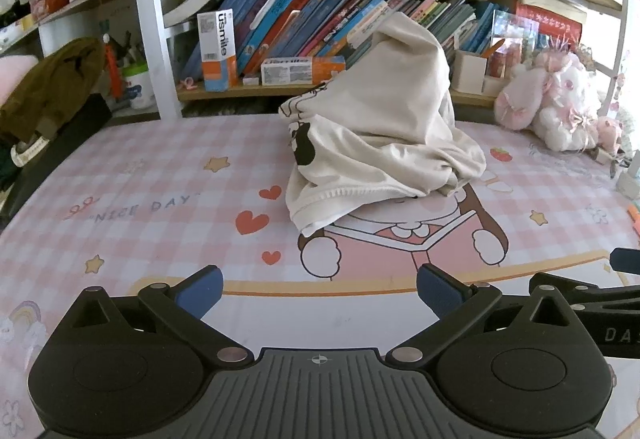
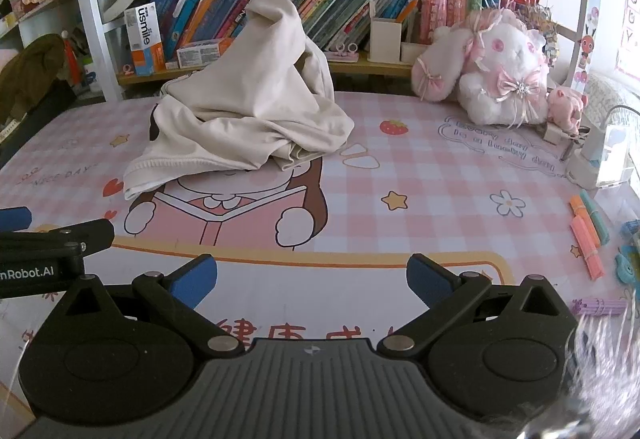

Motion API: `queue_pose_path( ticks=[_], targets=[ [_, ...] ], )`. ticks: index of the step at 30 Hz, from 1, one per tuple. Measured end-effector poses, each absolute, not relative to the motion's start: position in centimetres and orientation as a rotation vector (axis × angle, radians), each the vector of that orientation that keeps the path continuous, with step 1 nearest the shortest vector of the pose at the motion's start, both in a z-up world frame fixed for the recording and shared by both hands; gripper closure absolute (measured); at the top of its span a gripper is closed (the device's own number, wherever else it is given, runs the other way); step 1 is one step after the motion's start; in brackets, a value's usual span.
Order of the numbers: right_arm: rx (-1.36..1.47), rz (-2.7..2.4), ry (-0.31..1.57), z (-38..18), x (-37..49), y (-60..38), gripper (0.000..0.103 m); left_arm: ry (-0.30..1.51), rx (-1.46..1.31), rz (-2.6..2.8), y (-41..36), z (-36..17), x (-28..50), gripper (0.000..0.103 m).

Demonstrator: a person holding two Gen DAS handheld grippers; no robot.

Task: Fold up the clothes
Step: 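Move both grippers toward the crumpled cream T-shirt heap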

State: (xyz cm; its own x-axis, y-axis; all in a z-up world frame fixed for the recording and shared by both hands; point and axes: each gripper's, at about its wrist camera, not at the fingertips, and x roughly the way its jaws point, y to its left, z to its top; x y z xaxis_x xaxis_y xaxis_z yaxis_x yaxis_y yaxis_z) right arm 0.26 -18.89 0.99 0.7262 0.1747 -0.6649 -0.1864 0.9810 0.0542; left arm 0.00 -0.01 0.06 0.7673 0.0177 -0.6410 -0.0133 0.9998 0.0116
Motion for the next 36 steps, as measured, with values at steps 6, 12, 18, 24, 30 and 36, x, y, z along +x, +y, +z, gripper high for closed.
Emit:
queue_pose_path(
  ticks=[6, 12, 18, 24, 30, 36],
  targets=[
    [-0.016, 0.201, 0.733, 1.05, 0.28, -18.87, 0.001, 0.705, 0.007, 0.016, 0.26, -0.29, 0.27, 0.0],
    [-0.018, 0.204, 0.734, 0.97, 0.16, -18.87, 0.001, 0.715, 0.006, 0.026, -0.03, 0.15, -0.03, 0.0],
    [-0.018, 0.205, 0.738, 0.86, 0.35, -18.82, 0.001, 0.717, 0.006, 0.026, 0.04, -0.06, -0.03, 0.0],
    [-0.019, 0.206, 0.739, 0.81, 0.32, -18.75, 0.001, 0.719, 0.004, 0.026, 0.08, -0.24, -0.1, 0.0],
    [-0.018, 0.203, 0.743, 0.73, 0.44, -18.76, 0.001, 0.726, 0.003, 0.026, 0.03, -0.25, 0.06, 0.0],
    [-0.018, 0.202, 0.746, 0.69, 0.54, -18.73, 0.001, 0.729, 0.003, 0.027, 0.02, -0.28, 0.11, 0.0]
  ],
)
